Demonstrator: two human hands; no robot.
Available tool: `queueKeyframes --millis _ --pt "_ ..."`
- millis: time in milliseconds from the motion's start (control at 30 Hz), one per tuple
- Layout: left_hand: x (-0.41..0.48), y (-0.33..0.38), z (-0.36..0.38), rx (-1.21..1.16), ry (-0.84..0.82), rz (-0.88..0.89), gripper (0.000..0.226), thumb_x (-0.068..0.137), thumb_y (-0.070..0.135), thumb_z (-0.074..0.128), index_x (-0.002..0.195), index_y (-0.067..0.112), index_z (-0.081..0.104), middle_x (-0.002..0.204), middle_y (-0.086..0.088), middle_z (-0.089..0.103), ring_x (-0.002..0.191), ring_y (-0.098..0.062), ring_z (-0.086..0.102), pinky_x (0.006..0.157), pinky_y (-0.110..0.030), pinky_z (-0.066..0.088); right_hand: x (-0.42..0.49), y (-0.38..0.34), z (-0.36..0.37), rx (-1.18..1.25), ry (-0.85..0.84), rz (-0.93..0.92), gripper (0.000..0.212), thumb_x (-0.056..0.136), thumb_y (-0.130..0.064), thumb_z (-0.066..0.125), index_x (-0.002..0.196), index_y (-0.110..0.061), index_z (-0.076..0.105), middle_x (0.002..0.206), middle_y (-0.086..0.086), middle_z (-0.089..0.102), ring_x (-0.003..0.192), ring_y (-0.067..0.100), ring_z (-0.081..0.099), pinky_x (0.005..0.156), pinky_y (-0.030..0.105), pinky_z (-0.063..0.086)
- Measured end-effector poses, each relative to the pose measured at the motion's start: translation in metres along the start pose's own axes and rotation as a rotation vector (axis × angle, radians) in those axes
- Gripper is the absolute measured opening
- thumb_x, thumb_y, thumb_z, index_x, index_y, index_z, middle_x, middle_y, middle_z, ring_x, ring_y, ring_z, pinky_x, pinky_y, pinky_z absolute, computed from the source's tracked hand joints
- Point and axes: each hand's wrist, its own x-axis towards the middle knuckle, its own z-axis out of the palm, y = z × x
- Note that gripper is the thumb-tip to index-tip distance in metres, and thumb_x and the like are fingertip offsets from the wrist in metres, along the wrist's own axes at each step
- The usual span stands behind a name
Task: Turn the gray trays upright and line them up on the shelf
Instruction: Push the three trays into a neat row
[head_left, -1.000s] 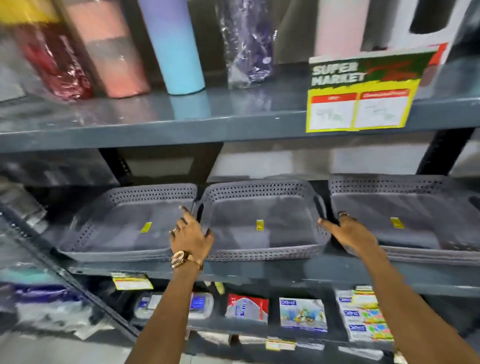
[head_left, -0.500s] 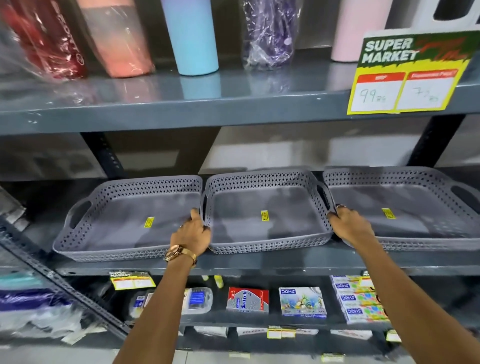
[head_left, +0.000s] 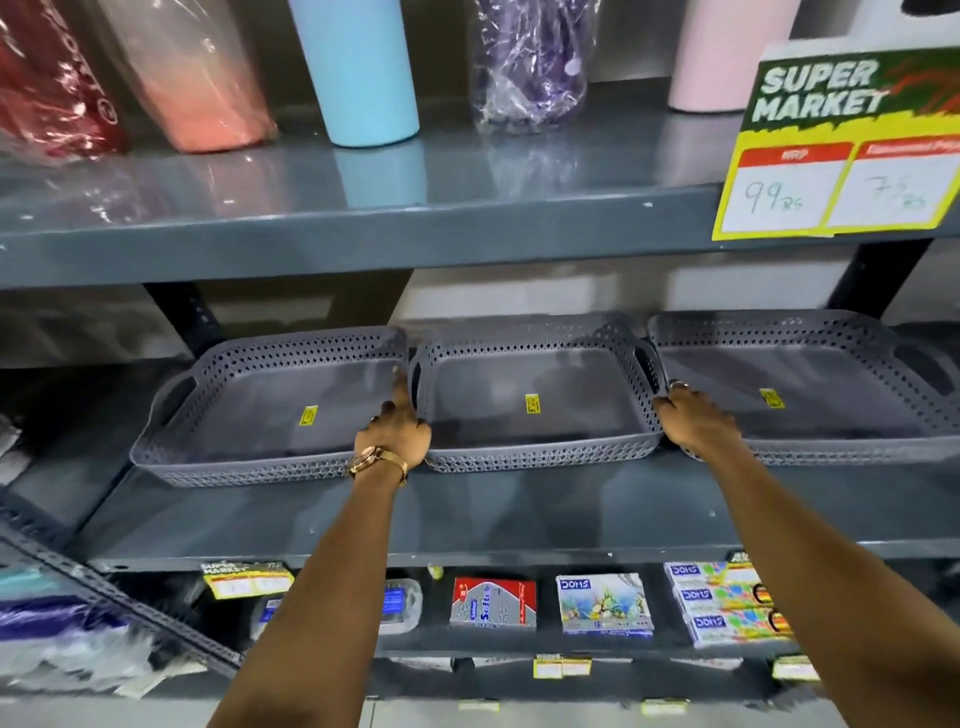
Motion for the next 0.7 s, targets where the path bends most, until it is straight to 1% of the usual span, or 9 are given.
queueKeyframes --millis 33,100,200,300,433,600,700 --pt "-0.002 0.000 -0.001 0.012 -0.001 0.014 0.084 0.086 0.020 0.042 0.149 0.029 -0.012 0.129 -0.020 0.053 0.107 -0.041 0.058 0.089 -0.049 0.047 -0.002 0.001 0.000 -0.002 -0.009 -0.004 0.040 0.094 -0.028 0.030 0.123 -0.006 0.045 0.136 0.023 0.049 0.121 0.040 0.050 0.096 0.046 0.040" --pt "-0.009 -0.002 -0.001 0.035 -0.007 0.038 0.084 0.086 0.021 0.041 0.147 0.034 -0.016 0.128 -0.021 0.054 0.108 -0.042 0.057 0.090 -0.050 0.046 -0.008 0.005 0.001 -0.009 -0.012 -0.008 0.038 0.092 -0.028 0.029 0.120 -0.006 0.045 0.134 0.024 0.050 0.118 0.040 0.052 0.095 0.047 0.041" --pt "-0.027 -0.006 -0.002 0.055 -0.016 0.063 0.084 0.087 0.020 0.039 0.146 0.035 -0.019 0.126 -0.023 0.055 0.105 -0.044 0.059 0.087 -0.051 0.047 -0.029 0.011 0.004 -0.003 0.019 -0.017 0.035 0.094 -0.028 0.031 0.118 -0.006 0.044 0.128 0.025 0.055 0.113 0.039 0.055 0.093 0.047 0.041" --pt "-0.050 -0.014 0.000 0.043 -0.021 0.090 0.084 0.089 0.021 0.038 0.145 0.035 -0.023 0.125 -0.024 0.055 0.101 -0.042 0.060 0.085 -0.050 0.048 -0.051 0.023 0.009 0.023 0.040 -0.011 0.036 0.094 -0.029 0.035 0.118 -0.005 0.047 0.130 0.027 0.054 0.116 0.042 0.053 0.096 0.049 0.039" --pt "-0.076 -0.024 0.000 0.038 -0.007 0.105 0.083 0.089 0.021 0.039 0.146 0.035 -0.020 0.122 -0.021 0.057 0.099 -0.040 0.061 0.082 -0.046 0.048 -0.073 0.040 0.013 0.033 0.027 -0.021 0.036 0.093 -0.032 0.038 0.114 -0.005 0.047 0.130 0.027 0.054 0.118 0.044 0.051 0.098 0.050 0.038" --pt "-0.089 -0.032 0.001 0.020 -0.002 0.112 0.084 0.089 0.021 0.040 0.146 0.039 -0.019 0.111 -0.020 0.059 0.093 -0.039 0.062 0.082 -0.047 0.051 -0.089 0.053 0.015 0.021 0.019 -0.050 0.035 0.092 -0.037 0.038 0.115 -0.011 0.046 0.126 0.023 0.058 0.116 0.041 0.053 0.100 0.053 0.037" --pt "-0.086 -0.034 0.001 0.014 -0.014 0.126 0.084 0.088 0.022 0.041 0.145 0.039 -0.018 0.115 -0.019 0.059 0.095 -0.039 0.062 0.082 -0.047 0.051 -0.091 0.055 0.015 0.017 0.028 -0.054 0.036 0.091 -0.038 0.039 0.116 -0.012 0.045 0.125 0.022 0.059 0.115 0.041 0.055 0.098 0.053 0.038"
